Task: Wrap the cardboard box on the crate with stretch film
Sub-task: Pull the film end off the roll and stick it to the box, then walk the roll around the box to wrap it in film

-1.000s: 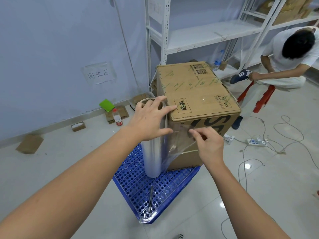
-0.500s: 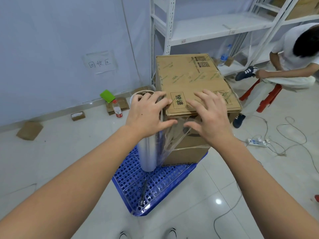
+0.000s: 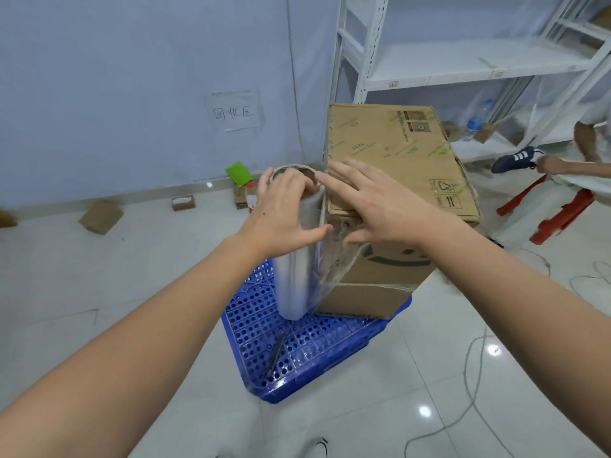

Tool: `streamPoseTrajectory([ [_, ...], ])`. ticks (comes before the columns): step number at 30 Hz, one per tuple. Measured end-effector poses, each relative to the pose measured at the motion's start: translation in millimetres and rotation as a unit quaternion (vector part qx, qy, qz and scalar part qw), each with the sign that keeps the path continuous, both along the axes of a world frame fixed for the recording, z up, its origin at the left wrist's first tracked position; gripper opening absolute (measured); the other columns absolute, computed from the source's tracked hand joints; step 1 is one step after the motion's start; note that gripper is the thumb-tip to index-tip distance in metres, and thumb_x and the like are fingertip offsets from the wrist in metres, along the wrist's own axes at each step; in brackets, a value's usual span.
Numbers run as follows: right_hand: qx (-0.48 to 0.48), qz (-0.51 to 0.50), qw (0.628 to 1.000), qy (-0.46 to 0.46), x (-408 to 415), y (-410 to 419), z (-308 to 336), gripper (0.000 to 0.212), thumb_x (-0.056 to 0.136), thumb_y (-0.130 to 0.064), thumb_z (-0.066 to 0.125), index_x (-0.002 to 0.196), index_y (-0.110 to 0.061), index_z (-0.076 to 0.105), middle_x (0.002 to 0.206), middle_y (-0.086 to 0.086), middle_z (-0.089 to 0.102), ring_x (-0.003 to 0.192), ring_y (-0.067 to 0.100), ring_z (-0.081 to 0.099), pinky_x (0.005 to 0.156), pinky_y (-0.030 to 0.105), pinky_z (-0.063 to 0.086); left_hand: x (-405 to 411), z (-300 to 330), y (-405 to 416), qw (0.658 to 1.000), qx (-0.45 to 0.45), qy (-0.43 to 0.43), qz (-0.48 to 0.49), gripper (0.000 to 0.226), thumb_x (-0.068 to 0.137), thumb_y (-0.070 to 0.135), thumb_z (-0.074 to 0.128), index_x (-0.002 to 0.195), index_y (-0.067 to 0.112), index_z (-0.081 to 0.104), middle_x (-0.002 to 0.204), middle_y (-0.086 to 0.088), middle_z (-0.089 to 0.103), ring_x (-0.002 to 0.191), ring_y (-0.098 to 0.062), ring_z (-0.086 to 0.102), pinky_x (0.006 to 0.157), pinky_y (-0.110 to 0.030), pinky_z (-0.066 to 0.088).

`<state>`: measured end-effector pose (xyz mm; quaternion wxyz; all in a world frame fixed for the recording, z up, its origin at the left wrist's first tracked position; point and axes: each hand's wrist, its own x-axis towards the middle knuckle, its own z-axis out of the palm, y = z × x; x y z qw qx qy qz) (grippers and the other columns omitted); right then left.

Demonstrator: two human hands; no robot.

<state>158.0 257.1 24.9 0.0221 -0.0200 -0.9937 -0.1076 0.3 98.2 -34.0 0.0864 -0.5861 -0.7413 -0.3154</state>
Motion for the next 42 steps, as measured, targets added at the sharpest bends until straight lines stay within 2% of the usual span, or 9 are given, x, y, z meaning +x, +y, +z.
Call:
streamPoseTrajectory([
  [6,-0.027,0.007,0.999,-0.042,-20.3,-4.2,-8.3,0.12,0.074,-0.055,0.077,0.157,-0.028,-0.006,0.166,0.007,-0.001,0.151,0.03,0.001,0.12,0.049,0.017,-0.3,-7.1,-11.6,0.995,0.079,-0.052,-0.017,0.06,0.076,0.031,0.074,0.12,0.002,0.046,0.134,-0.015,0.044,0.125,-0.029,0.049,0.108,-0.051,0.044],
  [17,-0.048,0.0,0.997,-0.059,-31.8,-30.7,-12.3,0.104,0.072,-0.035,0.084,0.152,-0.024,0.019,0.165,0.005,-0.004,0.152,0.029,-0.002,0.12,0.051,0.012,52.0,-83.3,-49.8,0.941,0.16,-0.24,0.178,0.082,0.088,0.02,0.072,0.156,0.01,0.028,0.163,-0.012,0.023,0.154,-0.024,0.023,0.124,-0.032,0.024],
  [22,-0.04,0.006,0.996,-0.079,-24.6,-20.7,-7.9,0.1,0.078,-0.038,0.08,0.153,-0.018,0.017,0.165,0.009,-0.007,0.151,0.03,-0.005,0.121,0.052,0.01,85.8,-140.2,-59.4,0.885,0.06,-0.371,0.276,0.023,0.096,0.019,0.064,0.119,0.021,0.06,0.135,0.0,0.047,0.125,-0.016,0.049,0.101,-0.029,0.042],
  [26,0.004,0.05,0.995,-0.082,-24.6,-13.2,-2.5,0.093,0.082,-0.044,0.073,0.151,-0.015,0.017,0.164,0.014,-0.001,0.15,0.037,0.003,0.119,0.054,0.017,104.6,-189.5,-47.6,0.749,-0.022,-0.578,0.321,0.015,0.105,0.024,0.053,0.097,0.014,0.063,0.102,-0.003,0.059,0.086,-0.019,0.054,0.08,-0.034,0.043],
  [29,-0.05,0.073,0.994,-0.064,-24.2,-11.8,-10.2,0.089,0.082,-0.039,0.075,0.148,-0.018,0.02,0.163,0.012,0.0,0.149,0.039,0.0,0.119,0.057,0.014,117.9,-205.6,-21.4,0.559,-0.006,-0.753,0.347,0.016,0.106,0.024,0.05,0.099,0.014,0.06,0.098,-0.003,0.057,0.085,-0.02,0.052,0.073,-0.038,0.042],
  [34,-0.065,0.095,0.993,-0.033,-28.0,-9.8,-21.3,0.085,0.082,-0.034,0.075,0.147,-0.018,0.022,0.163,0.013,0.002,0.148,0.042,0.003,0.119,0.056,0.012,141.2,-230.7,32.8,0.276,0.211,-0.902,0.257,0.057,0.111,0.039,0.042,0.158,0.009,0.035,0.154,-0.018,0.048,0.137,-0.027,0.052,0.104,-0.037,0.044],
  [37,-0.061,0.102,0.993,-0.027,-28.6,-8.6,-25.4,0.086,0.082,-0.034,0.075,0.148,-0.018,0.021,0.163,0.015,0.003,0.148,0.043,0.005,0.119,0.057,0.013,139.4,-226.7,52.2,0.118,0.365,-0.893,0.235,0.037,0.109,0.029,0.051,0.141,0.009,0.054,0.117,-0.017,0.064,0.103,-0.021,0.063,0.096,-0.034,0.05],
  [39,-0.065,0.103,0.992,-0.026,-28.2,-8.0,-25.1,0.086,0.082,-0.035,0.075,0.148,-0.018,0.022,0.163,0.015,0.003,0.148,0.043,0.004,0.119,0.058,0.013,133.1,-224.5,57.3,0.066,0.405,-0.88,0.24,0.018,0.108,0.019,0.052,0.119,0.007,0.06,0.086,-0.006,0.055,0.071,-0.013,0.052,0.073,-0.028,0.049],
  [42,-0.061,0.108,0.992,-0.024,-27.7,-8.9,-24.6,0.086,0.083,-0.036,0.074,0.148,-0.017,0.022,0.163,0.015,0.003,0.148,0.043,0.004,0.119,0.059,0.013,130.3,-225.1,49.9,0.039,0.403,-0.881,0.243,0.008,0.105,0.009,0.055,0.102,0.003,0.059,0.082,-0.005,0.05,0.064,-0.011,0.043,0.061,-0.024,0.044],
])
